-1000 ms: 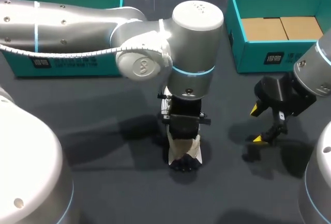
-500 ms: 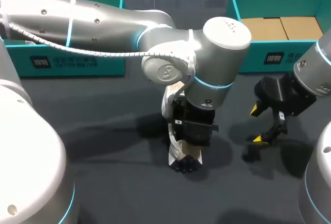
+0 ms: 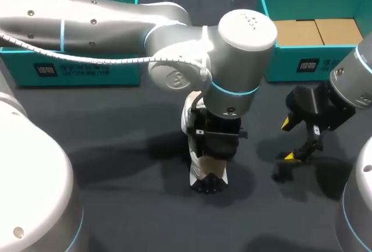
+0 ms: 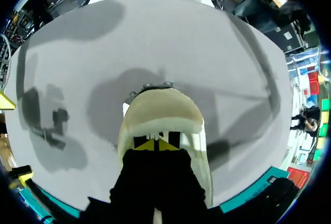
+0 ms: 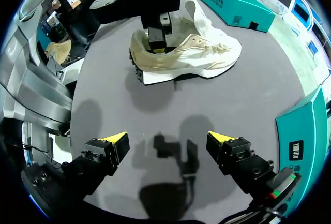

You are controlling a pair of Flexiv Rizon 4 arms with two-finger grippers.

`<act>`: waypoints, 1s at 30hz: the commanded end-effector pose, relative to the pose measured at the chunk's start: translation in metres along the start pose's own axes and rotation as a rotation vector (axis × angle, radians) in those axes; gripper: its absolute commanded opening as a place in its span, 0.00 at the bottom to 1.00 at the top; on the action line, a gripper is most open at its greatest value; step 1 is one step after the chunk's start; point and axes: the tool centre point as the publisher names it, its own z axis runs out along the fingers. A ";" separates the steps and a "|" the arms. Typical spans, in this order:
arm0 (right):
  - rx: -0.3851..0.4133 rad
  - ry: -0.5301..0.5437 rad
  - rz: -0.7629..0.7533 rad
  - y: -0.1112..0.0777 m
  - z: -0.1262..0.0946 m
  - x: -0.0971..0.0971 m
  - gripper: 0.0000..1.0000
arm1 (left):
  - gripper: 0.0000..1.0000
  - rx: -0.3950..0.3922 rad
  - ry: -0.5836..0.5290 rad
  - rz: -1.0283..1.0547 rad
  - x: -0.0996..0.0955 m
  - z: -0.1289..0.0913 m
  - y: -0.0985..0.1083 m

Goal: Take the shoe out of the shoebox, open the shoe tongue, remove and reinsert the insole, then place the shoe into the shoebox

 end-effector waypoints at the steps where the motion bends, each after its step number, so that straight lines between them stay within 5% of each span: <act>1: 0.001 -0.003 0.000 0.000 -0.001 0.002 1.00 | 0.00 -0.045 -0.058 -0.014 0.014 -0.019 -0.004; 13: 0.001 -0.003 0.000 0.000 -0.001 0.002 1.00 | 0.00 -0.176 -0.124 -0.083 0.013 -0.012 0.008; 30: 0.001 -0.003 0.000 0.000 -0.001 0.002 1.00 | 0.00 -0.229 -0.135 -0.164 0.012 -0.003 0.026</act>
